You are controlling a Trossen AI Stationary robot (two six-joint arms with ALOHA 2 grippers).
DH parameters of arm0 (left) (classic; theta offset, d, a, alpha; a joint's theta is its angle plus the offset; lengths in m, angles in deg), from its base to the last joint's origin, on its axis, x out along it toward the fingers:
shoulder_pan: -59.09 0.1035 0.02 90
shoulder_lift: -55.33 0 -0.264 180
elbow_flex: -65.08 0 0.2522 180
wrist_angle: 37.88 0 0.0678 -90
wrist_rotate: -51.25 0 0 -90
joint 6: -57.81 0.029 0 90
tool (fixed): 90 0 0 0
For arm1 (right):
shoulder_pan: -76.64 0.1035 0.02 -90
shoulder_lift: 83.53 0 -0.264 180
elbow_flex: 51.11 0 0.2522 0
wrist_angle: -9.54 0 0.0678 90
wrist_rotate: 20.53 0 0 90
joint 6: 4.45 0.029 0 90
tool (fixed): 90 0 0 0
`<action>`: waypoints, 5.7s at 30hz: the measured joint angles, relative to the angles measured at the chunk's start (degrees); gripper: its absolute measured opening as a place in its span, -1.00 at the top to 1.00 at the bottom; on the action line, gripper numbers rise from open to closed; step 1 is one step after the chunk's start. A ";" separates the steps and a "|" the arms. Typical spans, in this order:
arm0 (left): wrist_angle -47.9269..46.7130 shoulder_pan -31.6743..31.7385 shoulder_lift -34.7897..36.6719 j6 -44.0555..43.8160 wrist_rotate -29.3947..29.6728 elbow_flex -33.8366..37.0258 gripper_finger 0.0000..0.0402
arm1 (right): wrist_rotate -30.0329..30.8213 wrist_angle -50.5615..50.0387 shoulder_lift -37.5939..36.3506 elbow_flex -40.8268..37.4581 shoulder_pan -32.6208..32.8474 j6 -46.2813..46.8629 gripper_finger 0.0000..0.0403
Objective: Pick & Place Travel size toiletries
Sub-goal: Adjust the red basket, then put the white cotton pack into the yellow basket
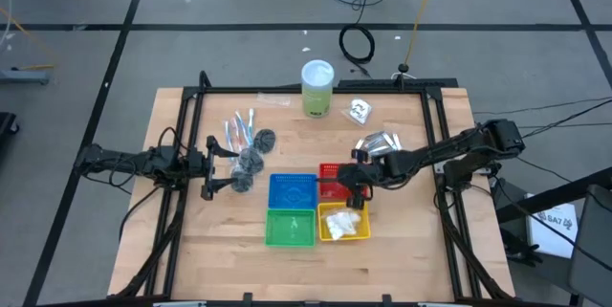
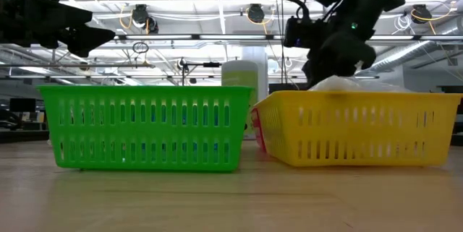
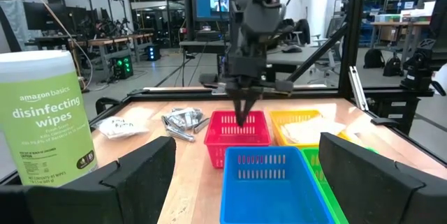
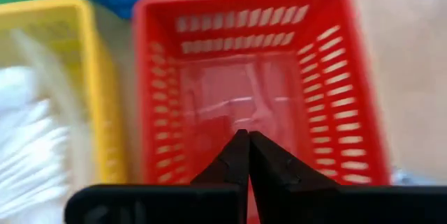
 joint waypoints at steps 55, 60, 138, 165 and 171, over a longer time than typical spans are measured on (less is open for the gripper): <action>0.17 -0.01 0.01 0.00 -0.02 0.01 -0.73 | 20.22 -4.62 -16.76 0.65 0.83 -3.45 0.91; 0.16 0.00 -0.01 0.00 -0.02 0.01 -0.73 | 21.67 -5.21 -17.25 0.66 -7.02 -7.39 0.68; 0.18 0.00 0.01 0.00 0.01 -0.01 -0.73 | -16.29 1.93 -8.77 0.53 -34.60 -8.18 0.91; 0.18 -0.01 -0.01 0.00 0.01 0.00 -0.73 | -17.66 14.36 -14.12 -8.89 13.66 7.39 0.90; 0.18 -0.02 -0.01 0.00 0.01 -0.01 -0.73 | -17.79 25.80 -13.55 -14.61 16.04 9.56 0.90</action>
